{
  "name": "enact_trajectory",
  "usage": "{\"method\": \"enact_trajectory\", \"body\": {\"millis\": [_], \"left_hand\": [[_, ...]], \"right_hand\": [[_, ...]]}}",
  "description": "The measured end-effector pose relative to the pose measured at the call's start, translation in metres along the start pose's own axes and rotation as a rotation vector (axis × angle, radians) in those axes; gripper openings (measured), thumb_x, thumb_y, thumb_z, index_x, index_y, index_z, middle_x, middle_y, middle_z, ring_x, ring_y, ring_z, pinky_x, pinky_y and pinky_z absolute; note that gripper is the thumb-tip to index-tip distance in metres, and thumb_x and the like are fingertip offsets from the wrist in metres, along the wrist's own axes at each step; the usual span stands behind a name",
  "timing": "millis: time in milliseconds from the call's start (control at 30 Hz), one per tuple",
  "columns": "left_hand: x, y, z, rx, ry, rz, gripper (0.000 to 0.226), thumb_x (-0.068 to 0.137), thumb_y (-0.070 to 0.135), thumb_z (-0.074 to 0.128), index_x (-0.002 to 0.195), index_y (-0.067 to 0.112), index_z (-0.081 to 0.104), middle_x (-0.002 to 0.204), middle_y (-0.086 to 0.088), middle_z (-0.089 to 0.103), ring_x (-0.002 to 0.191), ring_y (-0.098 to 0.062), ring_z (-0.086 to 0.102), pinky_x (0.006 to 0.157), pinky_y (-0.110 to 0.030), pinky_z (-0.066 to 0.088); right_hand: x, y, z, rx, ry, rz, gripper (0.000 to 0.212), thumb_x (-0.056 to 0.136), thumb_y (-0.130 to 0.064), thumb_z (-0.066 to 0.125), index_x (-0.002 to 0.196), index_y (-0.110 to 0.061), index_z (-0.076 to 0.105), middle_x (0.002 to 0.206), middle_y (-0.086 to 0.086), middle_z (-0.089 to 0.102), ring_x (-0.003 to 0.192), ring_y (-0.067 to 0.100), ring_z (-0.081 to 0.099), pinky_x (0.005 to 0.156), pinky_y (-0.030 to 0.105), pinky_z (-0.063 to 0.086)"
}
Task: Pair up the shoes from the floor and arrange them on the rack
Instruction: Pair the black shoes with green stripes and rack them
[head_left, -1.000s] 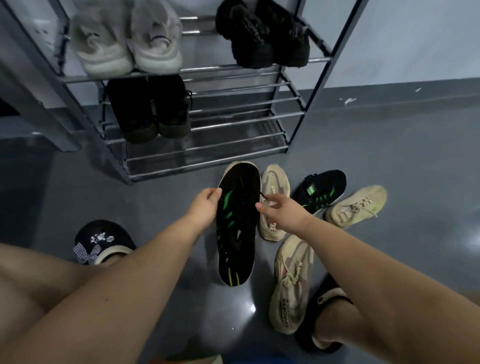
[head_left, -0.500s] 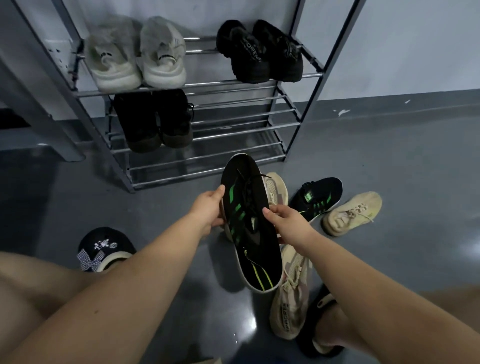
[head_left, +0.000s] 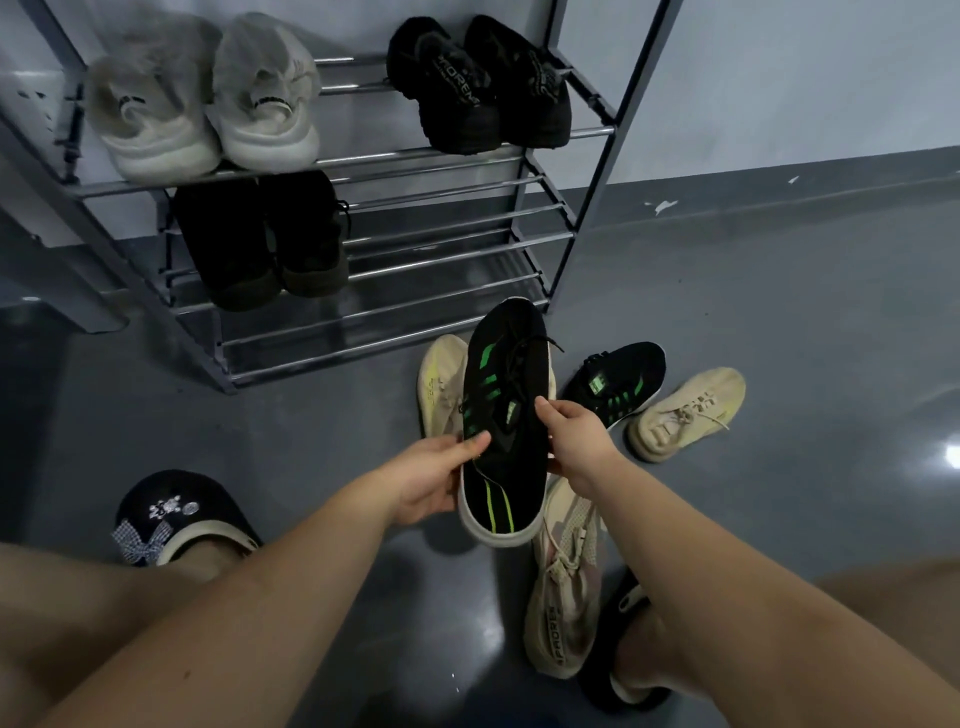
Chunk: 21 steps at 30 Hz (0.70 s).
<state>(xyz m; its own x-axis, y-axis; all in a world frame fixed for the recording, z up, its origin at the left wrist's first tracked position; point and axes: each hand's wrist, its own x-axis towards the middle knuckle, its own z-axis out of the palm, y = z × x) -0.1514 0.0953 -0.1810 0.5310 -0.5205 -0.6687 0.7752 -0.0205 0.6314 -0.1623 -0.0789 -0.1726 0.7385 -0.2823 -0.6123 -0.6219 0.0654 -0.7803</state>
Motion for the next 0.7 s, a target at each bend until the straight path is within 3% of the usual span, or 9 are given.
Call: {"method": "enact_trajectory", "body": {"millis": [100, 233, 333, 433, 567, 633, 700], "left_hand": [[0.006, 0.000, -0.002, -0.029, -0.008, 0.013, 0.027, 0.094, 0.025, 0.049, 0.119, 0.015, 0.055, 0.109, -0.007, 0.069, 0.097, -0.019, 0.066, 0.081, -0.033, 0.056], [0.020, -0.003, -0.008, -0.064, 0.041, 0.005, 0.024, 0.094, 0.024, 0.050, 0.116, 0.017, 0.058, 0.113, -0.009, 0.068, 0.099, -0.022, 0.066, 0.082, -0.035, 0.056], [0.032, -0.006, -0.013, -0.055, 0.123, 0.000, 0.022, 0.094, 0.023, 0.052, 0.113, 0.015, 0.059, 0.105, -0.009, 0.069, 0.089, -0.021, 0.068, 0.070, -0.031, 0.058], [0.042, -0.009, -0.023, -0.057, 0.219, -0.005, 0.023, 0.094, 0.020, 0.053, 0.115, 0.015, 0.058, 0.097, -0.006, 0.069, 0.081, -0.019, 0.066, 0.057, -0.027, 0.056], [0.053, -0.012, -0.045, -0.124, 0.309, -0.037, 0.034, 0.092, 0.019, 0.056, 0.125, 0.011, 0.054, 0.102, -0.007, 0.067, 0.088, -0.021, 0.065, 0.059, -0.030, 0.055], [0.054, -0.013, -0.056, -0.163, 0.354, -0.058, 0.030, 0.093, 0.019, 0.055, 0.121, 0.010, 0.052, 0.097, -0.006, 0.066, 0.084, -0.019, 0.064, 0.053, -0.026, 0.055], [0.052, -0.016, -0.068, -0.184, 0.396, -0.075, 0.029, 0.094, 0.021, 0.053, 0.121, 0.013, 0.049, 0.095, -0.004, 0.065, 0.083, -0.018, 0.063, 0.057, -0.029, 0.054]], "right_hand": [[0.008, 0.002, 0.001, 0.009, 0.000, 0.013, 0.033, 0.096, -0.034, 0.050, 0.117, -0.011, 0.060, 0.109, 0.008, 0.068, 0.101, 0.026, 0.065, 0.088, 0.042, 0.054], [0.019, 0.003, 0.003, 0.018, -0.025, 0.019, 0.031, 0.096, -0.033, 0.051, 0.119, -0.014, 0.060, 0.108, 0.007, 0.068, 0.094, 0.022, 0.066, 0.077, 0.033, 0.055], [0.030, 0.007, 0.007, 0.017, -0.061, 0.040, 0.030, 0.097, -0.030, 0.051, 0.120, -0.015, 0.061, 0.106, 0.005, 0.068, 0.093, 0.021, 0.064, 0.077, 0.030, 0.052], [0.040, 0.011, 0.020, 0.053, -0.111, 0.086, 0.028, 0.097, -0.023, 0.052, 0.122, -0.011, 0.059, 0.106, 0.006, 0.067, 0.087, 0.018, 0.063, 0.068, 0.023, 0.050], [0.060, 0.019, 0.048, 0.020, -0.190, 0.102, 0.029, 0.096, -0.010, 0.051, 0.123, -0.003, 0.060, 0.122, 0.018, 0.064, 0.110, 0.030, 0.062, 0.098, 0.040, 0.050], [0.068, 0.020, 0.063, -0.043, -0.219, 0.114, 0.030, 0.096, -0.010, 0.051, 0.125, -0.005, 0.059, 0.123, 0.015, 0.063, 0.112, 0.030, 0.061, 0.100, 0.039, 0.048], [0.074, 0.022, 0.077, -0.101, -0.255, 0.126, 0.032, 0.097, -0.010, 0.050, 0.128, -0.008, 0.057, 0.121, 0.012, 0.063, 0.111, 0.028, 0.061, 0.093, 0.035, 0.051]]}}
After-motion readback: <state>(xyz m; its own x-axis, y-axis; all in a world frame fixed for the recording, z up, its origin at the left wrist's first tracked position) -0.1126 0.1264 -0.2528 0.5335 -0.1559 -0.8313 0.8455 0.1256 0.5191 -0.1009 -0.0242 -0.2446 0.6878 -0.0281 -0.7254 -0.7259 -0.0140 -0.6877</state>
